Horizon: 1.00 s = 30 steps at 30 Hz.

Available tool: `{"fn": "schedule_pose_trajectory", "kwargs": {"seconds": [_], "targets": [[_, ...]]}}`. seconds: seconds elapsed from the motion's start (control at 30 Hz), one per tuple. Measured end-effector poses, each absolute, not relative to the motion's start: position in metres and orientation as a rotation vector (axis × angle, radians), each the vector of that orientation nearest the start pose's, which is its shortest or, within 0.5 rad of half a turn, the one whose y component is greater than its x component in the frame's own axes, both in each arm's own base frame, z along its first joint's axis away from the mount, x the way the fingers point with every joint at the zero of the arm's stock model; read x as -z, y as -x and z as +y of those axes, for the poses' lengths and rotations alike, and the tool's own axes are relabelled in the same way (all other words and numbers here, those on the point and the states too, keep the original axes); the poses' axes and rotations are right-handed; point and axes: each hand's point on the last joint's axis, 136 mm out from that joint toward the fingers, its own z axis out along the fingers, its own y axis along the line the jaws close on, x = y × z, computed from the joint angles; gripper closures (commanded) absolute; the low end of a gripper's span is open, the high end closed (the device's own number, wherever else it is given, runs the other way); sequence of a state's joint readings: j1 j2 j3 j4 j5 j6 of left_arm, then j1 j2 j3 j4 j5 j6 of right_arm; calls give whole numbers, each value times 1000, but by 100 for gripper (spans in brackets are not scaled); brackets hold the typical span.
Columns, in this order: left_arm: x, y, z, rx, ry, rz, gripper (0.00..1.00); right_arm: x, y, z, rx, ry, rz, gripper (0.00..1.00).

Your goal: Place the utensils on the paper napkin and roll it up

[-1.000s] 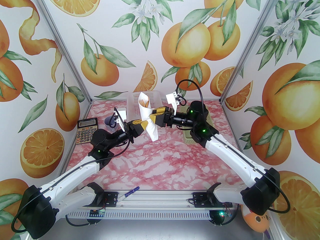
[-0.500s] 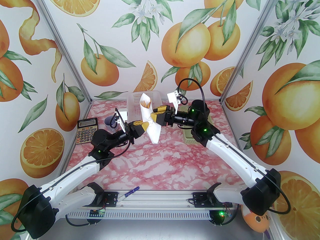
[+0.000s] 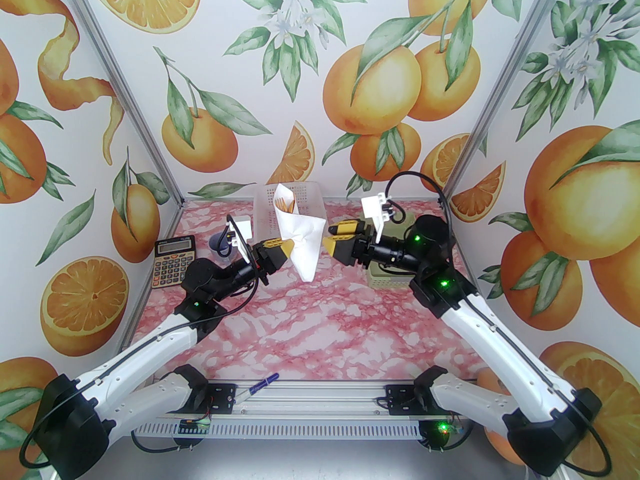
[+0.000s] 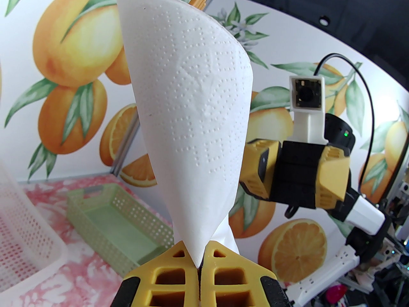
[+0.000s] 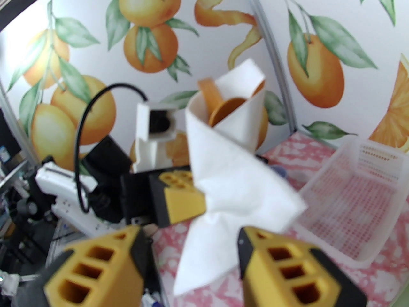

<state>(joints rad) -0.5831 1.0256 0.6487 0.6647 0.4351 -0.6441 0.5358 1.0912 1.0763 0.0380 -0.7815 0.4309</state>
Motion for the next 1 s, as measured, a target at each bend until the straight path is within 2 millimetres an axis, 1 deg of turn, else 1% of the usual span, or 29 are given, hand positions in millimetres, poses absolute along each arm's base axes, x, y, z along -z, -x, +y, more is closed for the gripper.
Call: {"fn": "schedule_pose_trajectory", "kwargs": {"seconds": [0.07, 0.13, 0.27, 0.3, 0.43, 0.6, 0.73, 0.83, 0.9, 0.97, 1.0], "targets": [[-370, -255, -255, 1307, -363, 1387, 100, -400, -229, 284, -1363, 758, 1576, 44], [-370, -256, -255, 1306, -362, 1387, 100, -391, -232, 288, -1375, 752, 1604, 44], [-370, -256, -255, 1305, -359, 1386, 100, -377, -243, 294, -1390, 735, 1651, 52], [-370, -256, -255, 1304, -358, 1387, 100, -374, -245, 296, -1396, 731, 1660, 53], [-370, -256, -254, 1303, -355, 1387, 100, -368, -247, 298, -1406, 728, 1677, 53], [-370, -257, -255, 1315, -354, 1385, 100, -364, -249, 299, -1406, 727, 1684, 52], [-371, -256, -256, 1326, -356, 1382, 100, -354, -257, 302, -1397, 722, 1712, 49], [-371, -256, -256, 1328, -353, 1383, 100, -353, -266, 294, -1376, 691, 1720, 40], [-371, -256, -256, 1326, -351, 1383, 100, -355, -272, 276, -1350, 639, 1715, 36], [-371, -257, -255, 1320, -349, 1382, 100, -357, -272, 258, -1338, 594, 1703, 31], [-371, -257, -255, 1319, -348, 1382, 100, -357, -272, 256, -1337, 584, 1702, 31]]}}
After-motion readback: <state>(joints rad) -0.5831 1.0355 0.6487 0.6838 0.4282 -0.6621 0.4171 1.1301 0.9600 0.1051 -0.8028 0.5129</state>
